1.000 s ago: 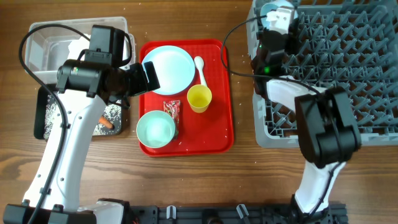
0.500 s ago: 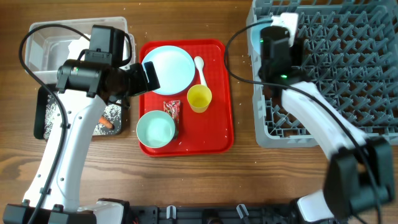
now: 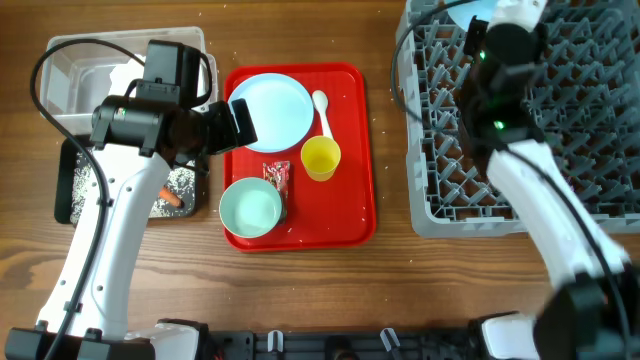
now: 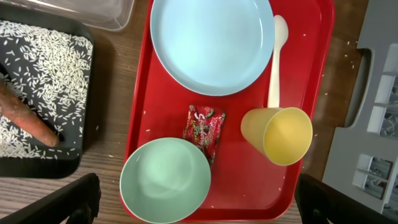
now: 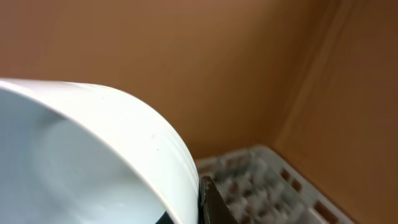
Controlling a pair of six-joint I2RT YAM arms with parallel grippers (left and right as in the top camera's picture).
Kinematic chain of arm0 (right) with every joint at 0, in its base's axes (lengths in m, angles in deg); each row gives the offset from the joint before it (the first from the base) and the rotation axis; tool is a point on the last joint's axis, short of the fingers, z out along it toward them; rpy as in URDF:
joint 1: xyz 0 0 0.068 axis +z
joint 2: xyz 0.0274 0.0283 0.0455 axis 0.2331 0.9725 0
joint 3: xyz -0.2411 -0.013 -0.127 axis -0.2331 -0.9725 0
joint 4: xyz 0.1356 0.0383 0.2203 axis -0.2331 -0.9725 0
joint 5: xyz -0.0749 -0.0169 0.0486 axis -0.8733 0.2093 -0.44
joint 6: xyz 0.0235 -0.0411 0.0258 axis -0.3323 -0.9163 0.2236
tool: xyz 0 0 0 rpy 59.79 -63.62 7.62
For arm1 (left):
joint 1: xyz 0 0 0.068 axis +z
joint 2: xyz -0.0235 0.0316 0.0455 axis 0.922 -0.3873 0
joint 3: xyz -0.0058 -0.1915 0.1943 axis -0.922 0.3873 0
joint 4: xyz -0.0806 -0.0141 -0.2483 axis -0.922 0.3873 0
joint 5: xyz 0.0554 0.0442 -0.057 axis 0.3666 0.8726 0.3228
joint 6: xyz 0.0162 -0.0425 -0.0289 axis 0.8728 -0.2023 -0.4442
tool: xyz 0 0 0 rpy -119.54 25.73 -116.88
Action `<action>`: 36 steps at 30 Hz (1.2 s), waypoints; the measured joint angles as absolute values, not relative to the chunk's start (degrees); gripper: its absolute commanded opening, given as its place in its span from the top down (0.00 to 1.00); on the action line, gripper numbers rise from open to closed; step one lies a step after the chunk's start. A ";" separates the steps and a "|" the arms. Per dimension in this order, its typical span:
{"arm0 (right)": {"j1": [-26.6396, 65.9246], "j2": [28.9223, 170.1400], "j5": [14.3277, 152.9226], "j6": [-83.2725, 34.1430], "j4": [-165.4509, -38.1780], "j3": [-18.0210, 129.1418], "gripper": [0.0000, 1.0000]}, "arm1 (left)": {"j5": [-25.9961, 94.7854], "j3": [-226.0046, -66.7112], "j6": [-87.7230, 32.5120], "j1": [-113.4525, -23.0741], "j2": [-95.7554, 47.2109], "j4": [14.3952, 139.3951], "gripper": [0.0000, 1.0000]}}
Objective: Sort waste into correct bins and load items into the dishwasher rack
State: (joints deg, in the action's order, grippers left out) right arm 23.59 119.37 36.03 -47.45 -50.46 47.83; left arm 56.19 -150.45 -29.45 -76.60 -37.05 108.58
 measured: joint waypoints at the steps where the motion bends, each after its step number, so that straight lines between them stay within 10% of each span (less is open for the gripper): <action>1: 22.76 122.05 35.86 -47.67 -50.00 47.83 0.96 | 56.19 -150.45 -29.45 -76.62 -37.05 108.62 0.00; 15: 21.51 134.43 36.58 -42.97 -94.53 80.16 0.96 | 56.19 -150.45 -29.45 -76.62 -37.05 108.66 0.00; 36: 21.66 152.52 22.46 -52.17 -90.96 84.20 0.96 | 56.19 -150.45 -29.45 -76.60 -37.05 108.66 0.00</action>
